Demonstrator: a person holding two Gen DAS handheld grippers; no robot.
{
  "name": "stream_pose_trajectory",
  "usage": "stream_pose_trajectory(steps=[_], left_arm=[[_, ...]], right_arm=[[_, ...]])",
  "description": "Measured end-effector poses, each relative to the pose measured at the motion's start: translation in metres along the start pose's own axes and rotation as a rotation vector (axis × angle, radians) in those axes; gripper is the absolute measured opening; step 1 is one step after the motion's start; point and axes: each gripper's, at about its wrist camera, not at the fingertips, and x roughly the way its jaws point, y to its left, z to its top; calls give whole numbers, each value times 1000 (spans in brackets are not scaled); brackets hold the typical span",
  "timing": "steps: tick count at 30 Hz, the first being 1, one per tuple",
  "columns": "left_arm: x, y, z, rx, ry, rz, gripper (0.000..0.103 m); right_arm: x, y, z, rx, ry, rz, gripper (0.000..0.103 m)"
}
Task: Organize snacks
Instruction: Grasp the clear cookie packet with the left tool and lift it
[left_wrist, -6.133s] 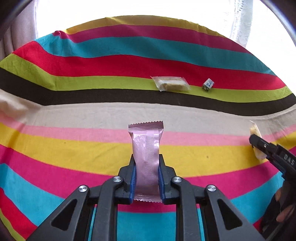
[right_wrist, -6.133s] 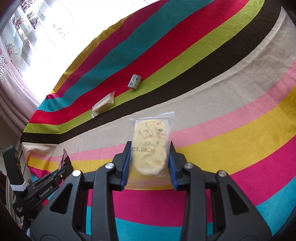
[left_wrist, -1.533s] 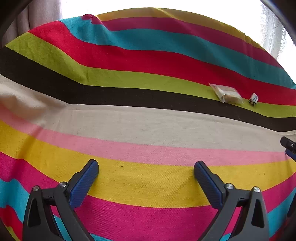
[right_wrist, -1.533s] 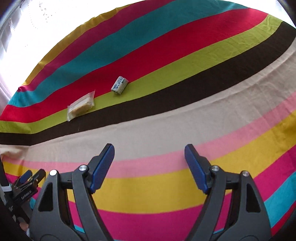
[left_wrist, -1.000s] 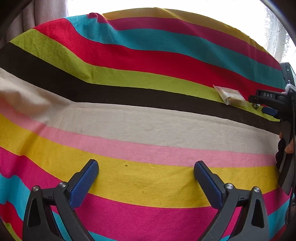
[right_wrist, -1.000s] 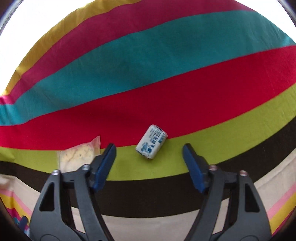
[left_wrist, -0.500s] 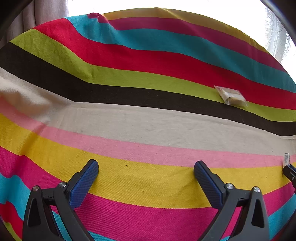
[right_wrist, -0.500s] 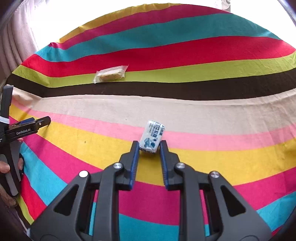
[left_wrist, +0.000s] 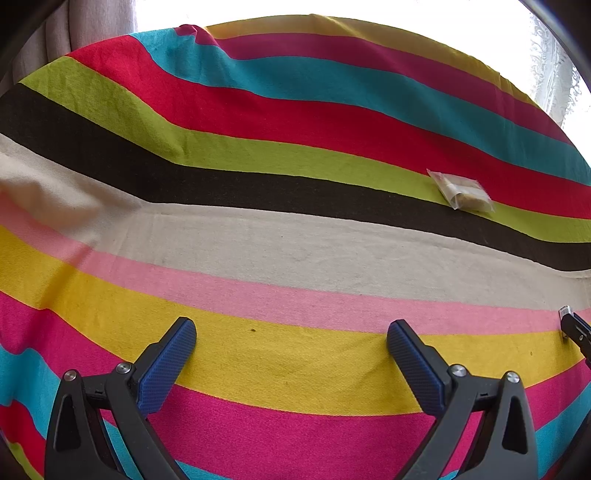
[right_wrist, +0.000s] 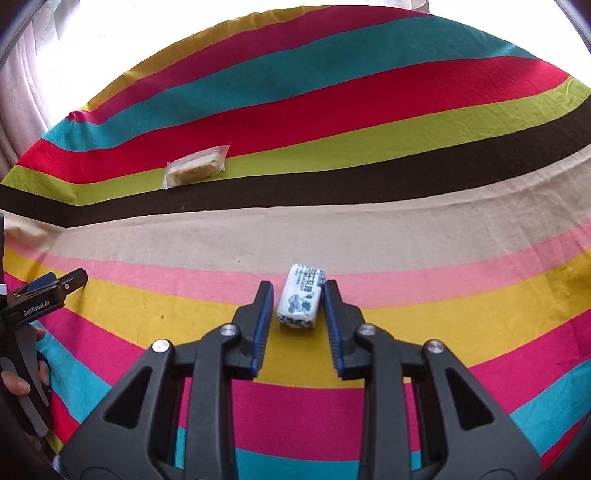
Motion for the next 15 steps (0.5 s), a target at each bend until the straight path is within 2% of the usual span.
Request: stream_pose_trajectory(steps=[1, 2, 4, 6, 8, 11, 15], left_arm=[[0, 0, 0, 0, 0, 1, 103], [0, -1, 0, -2, 0, 3, 103], [-1, -1, 0, -8, 2, 8, 103], [1, -4, 5, -22, 40, 25, 103], [5, -17, 14, -11, 77, -7, 103], [19, -60, 34, 124, 80, -105, 103], [42, -129, 63, 326, 95, -209, 103]], right_arm=[[-1, 2, 0, -17, 2, -21, 31], [-2, 3, -2, -34, 7, -39, 24], [-6, 1, -5, -69, 22, -36, 24], [-11, -6, -10, -103, 25, -39, 23], [-16, -15, -16, -110, 10, -15, 23], [-19, -26, -17, -59, 6, 28, 24], [-18, -16, -16, -89, 9, -6, 24]])
